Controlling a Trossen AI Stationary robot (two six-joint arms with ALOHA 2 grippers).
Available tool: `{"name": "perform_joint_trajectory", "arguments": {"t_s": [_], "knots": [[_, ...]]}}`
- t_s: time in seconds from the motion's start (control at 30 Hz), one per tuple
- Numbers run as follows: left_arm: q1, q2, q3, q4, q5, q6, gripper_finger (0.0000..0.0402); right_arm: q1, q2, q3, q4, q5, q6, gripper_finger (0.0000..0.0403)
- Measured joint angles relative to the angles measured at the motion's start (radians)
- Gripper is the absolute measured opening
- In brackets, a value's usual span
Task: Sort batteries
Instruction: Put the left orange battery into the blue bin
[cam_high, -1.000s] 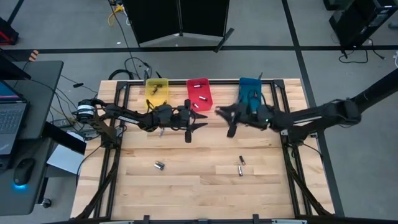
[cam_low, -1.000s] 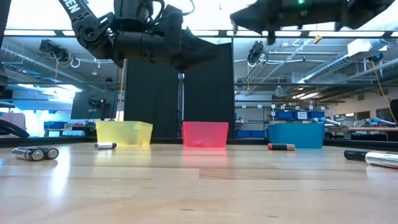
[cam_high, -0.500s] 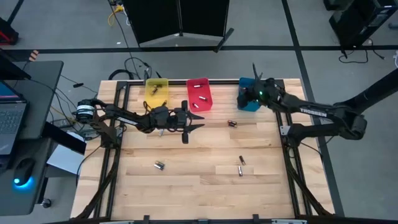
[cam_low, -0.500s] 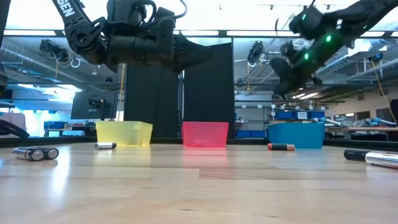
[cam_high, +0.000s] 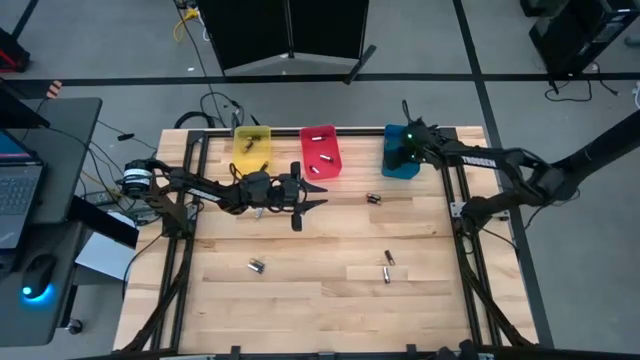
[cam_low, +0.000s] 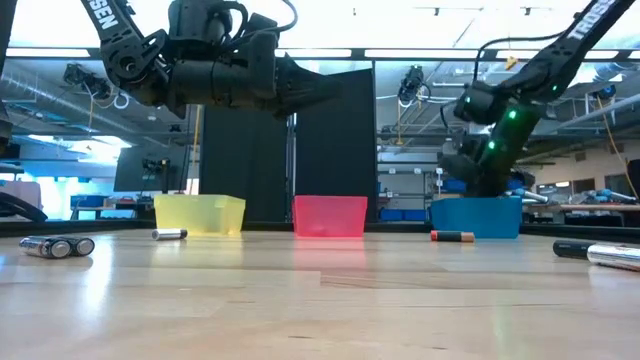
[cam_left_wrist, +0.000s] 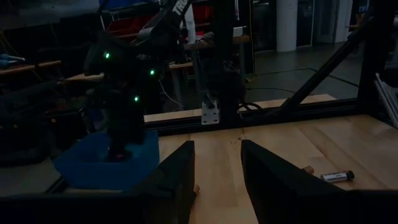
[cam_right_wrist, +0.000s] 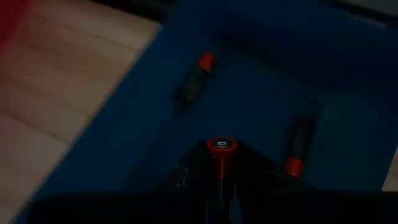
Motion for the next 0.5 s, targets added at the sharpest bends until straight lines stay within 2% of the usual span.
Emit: {"name": "perform_joint_trajectory", "arguments": {"t_s": [0.2, 0.5], "knots": [[0.000, 0.000, 0.000, -0.011, 0.000, 0.000, 0.0137, -0.022, 0.072, 0.008, -0.007, 0.010, 0.005, 0.0063], [0.000, 0.000, 0.000, -0.015, 0.000, -0.006, 0.0137, -0.016, 0.147, 0.099, -0.075, 0.031, 0.004, 0.0066]]}}
